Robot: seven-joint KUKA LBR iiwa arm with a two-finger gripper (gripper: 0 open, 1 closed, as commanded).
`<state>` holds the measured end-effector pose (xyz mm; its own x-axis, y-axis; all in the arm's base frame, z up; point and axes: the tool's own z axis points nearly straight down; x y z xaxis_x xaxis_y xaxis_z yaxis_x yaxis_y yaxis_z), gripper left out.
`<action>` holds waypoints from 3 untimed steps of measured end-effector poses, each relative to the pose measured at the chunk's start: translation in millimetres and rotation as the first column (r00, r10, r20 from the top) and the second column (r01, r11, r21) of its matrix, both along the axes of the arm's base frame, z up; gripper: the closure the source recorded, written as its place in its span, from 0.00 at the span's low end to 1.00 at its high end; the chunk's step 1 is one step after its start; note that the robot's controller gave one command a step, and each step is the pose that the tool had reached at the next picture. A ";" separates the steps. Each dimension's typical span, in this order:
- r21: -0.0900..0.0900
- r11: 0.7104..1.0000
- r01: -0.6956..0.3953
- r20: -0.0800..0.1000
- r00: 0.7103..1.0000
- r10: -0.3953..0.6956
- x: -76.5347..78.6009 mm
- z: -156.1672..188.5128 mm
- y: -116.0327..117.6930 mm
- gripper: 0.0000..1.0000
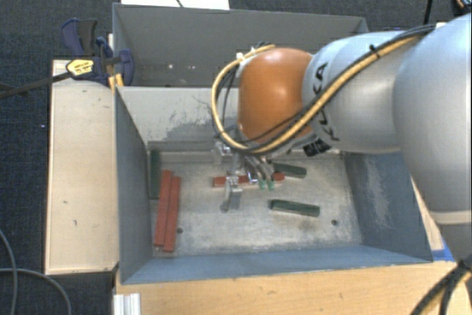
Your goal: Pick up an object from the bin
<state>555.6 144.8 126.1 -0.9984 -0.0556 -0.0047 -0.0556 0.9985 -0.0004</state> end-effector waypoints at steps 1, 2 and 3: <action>-0.002 0.994 0.105 -0.008 0.994 -0.105 26.4 -56.0 -53.3 0.00; 0.001 0.994 0.105 -0.006 0.994 -0.105 26.4 -53.6 -49.8 1.00; 0.003 0.996 0.094 0.004 0.996 -0.094 -10.1 88.9 -55.0 1.00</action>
Offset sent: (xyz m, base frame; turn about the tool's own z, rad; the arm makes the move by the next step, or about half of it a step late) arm 0.0260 -0.0499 -0.0541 0.0948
